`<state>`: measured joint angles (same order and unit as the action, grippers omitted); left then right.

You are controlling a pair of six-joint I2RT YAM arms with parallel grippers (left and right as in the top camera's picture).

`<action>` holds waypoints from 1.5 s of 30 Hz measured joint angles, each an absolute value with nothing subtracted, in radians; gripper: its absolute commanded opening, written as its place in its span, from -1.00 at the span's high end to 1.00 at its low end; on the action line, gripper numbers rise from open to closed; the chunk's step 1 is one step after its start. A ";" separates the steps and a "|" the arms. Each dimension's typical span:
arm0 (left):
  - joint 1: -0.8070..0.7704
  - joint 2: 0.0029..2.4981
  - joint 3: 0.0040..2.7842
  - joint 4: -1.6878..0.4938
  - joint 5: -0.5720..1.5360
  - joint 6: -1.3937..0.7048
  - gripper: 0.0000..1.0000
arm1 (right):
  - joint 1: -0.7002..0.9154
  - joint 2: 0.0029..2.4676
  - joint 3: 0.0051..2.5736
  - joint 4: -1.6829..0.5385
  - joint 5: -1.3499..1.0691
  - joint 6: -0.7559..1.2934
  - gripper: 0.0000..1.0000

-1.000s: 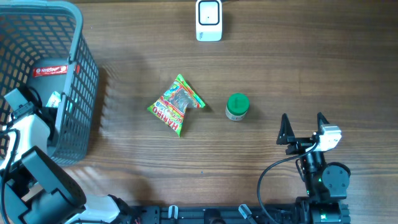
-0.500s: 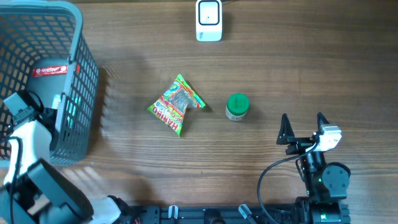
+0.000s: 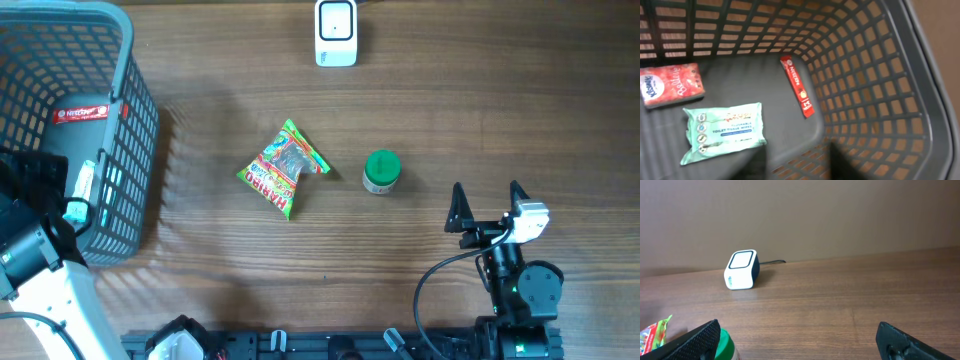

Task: Scan the item barcode
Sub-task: 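Reach into the basket and grasp the mint-green wipes pack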

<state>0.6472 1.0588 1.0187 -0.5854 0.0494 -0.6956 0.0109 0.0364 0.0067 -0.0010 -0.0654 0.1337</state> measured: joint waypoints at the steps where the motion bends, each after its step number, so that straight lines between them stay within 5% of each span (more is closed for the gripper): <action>1: 0.647 1.064 1.019 -0.596 0.041 -0.693 -0.68 | 0.011 0.036 0.007 -0.001 -0.066 0.134 -1.00; 14: 0.647 1.569 1.019 -0.563 -0.053 -0.235 -0.62 | 0.011 0.036 0.007 -0.001 -0.065 0.134 -0.99; 26: 0.610 1.582 1.019 -0.490 -0.069 0.398 -1.00 | 0.011 0.036 0.007 -0.001 -0.065 0.134 -0.99; 37: 0.563 1.718 1.032 -0.501 -0.070 0.709 -0.99 | 0.011 0.036 0.007 -0.001 -0.066 0.134 -0.99; 42: 0.562 1.735 1.042 -0.501 -0.054 0.730 0.08 | 0.011 0.036 0.007 -0.001 -0.065 0.134 -1.00; 45: 0.559 1.742 1.042 -0.502 -0.052 0.738 0.15 | 0.011 0.036 0.007 -0.001 -0.066 0.134 -0.99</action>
